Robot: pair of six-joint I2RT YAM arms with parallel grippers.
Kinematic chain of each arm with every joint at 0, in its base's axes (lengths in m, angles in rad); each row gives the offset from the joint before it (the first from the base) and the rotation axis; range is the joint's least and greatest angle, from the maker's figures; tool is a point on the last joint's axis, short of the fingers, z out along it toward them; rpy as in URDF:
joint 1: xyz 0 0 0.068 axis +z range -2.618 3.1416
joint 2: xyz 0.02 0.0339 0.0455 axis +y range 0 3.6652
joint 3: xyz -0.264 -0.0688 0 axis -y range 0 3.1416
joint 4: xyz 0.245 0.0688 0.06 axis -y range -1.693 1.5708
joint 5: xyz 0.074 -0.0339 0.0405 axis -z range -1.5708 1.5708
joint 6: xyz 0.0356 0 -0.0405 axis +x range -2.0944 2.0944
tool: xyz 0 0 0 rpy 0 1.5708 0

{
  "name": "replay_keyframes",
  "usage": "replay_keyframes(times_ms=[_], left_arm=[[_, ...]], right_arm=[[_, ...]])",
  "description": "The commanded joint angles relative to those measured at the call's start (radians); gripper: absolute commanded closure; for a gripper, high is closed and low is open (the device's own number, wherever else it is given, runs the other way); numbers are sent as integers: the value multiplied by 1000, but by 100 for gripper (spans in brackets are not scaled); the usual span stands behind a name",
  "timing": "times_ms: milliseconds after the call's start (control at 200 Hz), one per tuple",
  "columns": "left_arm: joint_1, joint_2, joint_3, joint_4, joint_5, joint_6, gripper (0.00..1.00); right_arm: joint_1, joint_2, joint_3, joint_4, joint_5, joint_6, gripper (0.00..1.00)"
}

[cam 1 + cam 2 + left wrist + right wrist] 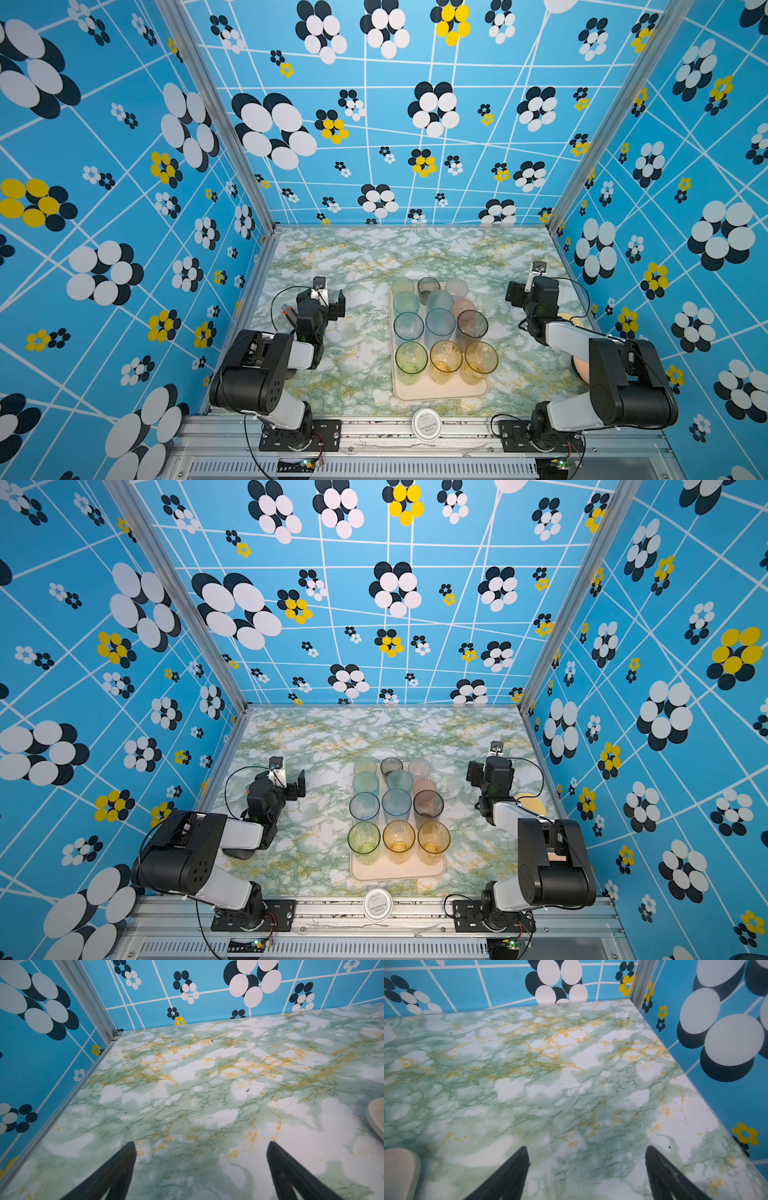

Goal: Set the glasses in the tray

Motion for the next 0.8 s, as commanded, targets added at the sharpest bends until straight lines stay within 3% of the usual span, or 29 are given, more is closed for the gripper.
replay_keyframes(times_ms=[0, 260, 420, 555, 695, 795], left_arm=[[10, 4, 14, -3, 14, -8, 1], [11, 4, 19, -12, 14, -9, 1], [13, 4, 24, -22, 18, -11, 1], [14, 3, 24, -22, 19, -11, 1], [14, 4, 27, -27, 21, -12, 1], [16, 2, 30, -33, 22, -12, 1]], right_arm=[[-9, 2, 8, -17, -47, 16, 10], [-39, -23, -62, 118, -65, 98, 10], [-38, -8, -94, 191, -90, 81, 12], [-38, -9, -229, 434, -133, 62, 12], [-36, 135, -311, 768, -158, 59, 12], [-35, 77, -314, 675, -148, 56, 12]])
